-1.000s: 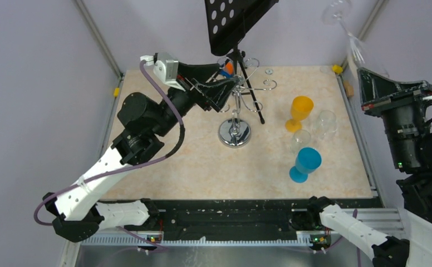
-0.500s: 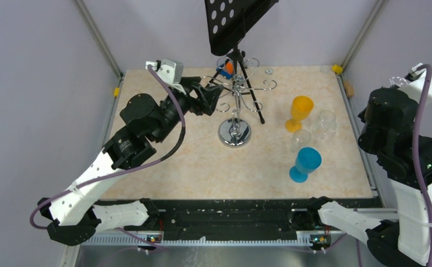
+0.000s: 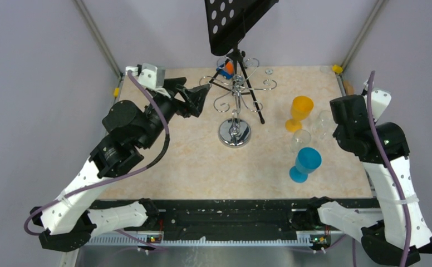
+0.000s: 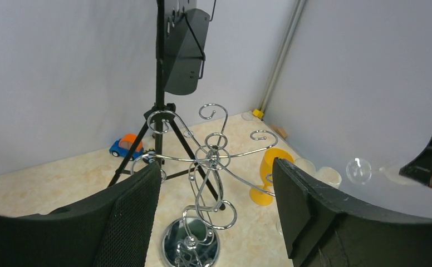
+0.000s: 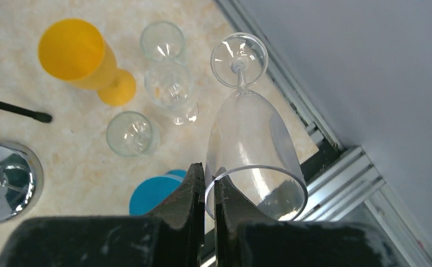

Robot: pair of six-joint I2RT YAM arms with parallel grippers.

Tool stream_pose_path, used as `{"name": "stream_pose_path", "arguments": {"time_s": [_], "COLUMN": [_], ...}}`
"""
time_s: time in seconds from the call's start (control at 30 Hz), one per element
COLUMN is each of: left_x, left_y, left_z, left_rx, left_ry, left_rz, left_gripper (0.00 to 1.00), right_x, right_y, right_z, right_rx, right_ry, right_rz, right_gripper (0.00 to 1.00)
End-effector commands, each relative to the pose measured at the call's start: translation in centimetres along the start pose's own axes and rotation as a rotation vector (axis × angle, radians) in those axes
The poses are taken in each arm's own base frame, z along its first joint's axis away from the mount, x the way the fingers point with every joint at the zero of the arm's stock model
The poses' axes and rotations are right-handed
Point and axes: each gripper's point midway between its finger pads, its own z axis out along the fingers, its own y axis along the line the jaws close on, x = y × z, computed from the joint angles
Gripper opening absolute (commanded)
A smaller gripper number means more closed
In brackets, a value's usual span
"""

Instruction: Take the wine glass off the wine glass rack

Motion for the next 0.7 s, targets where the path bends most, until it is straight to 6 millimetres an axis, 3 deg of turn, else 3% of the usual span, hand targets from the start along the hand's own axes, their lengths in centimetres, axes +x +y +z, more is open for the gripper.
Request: {"name": "stream_pose_path", "arguments": {"time_s": [0.0, 0.2, 0.43, 0.67], "left_x": [-1.9, -2.2, -2.1, -2.3], "left_y": [0.9, 1.5, 1.9, 2.3], "left_z": [-1.0, -1.4, -1.4, -1.6], "left_rx": [-0.031, -0.05, -0.071, -0.089], "left_ry": [-0.069, -0.08, -0.08, -0.085], "left_rz": [0.005, 0.023, 0.035, 0.044], "left_gripper": [0.76, 0.76, 0.76, 0.76], "right_x": [3.4, 7.5, 10.2, 12.0], "right_y": [-0.5, -0.5, 1.0, 0.7], "right_z": [0.4, 1.2, 0.8, 1.4], "right_rx": [-0.017, -0.025, -0.103, -0.072], "right_ry": [0.136, 0.301, 0.429, 0.479], "right_rz": [0.035, 0.05, 0.055, 0.031], "right_gripper": [0.0, 0.0, 0.0, 0.0]}}
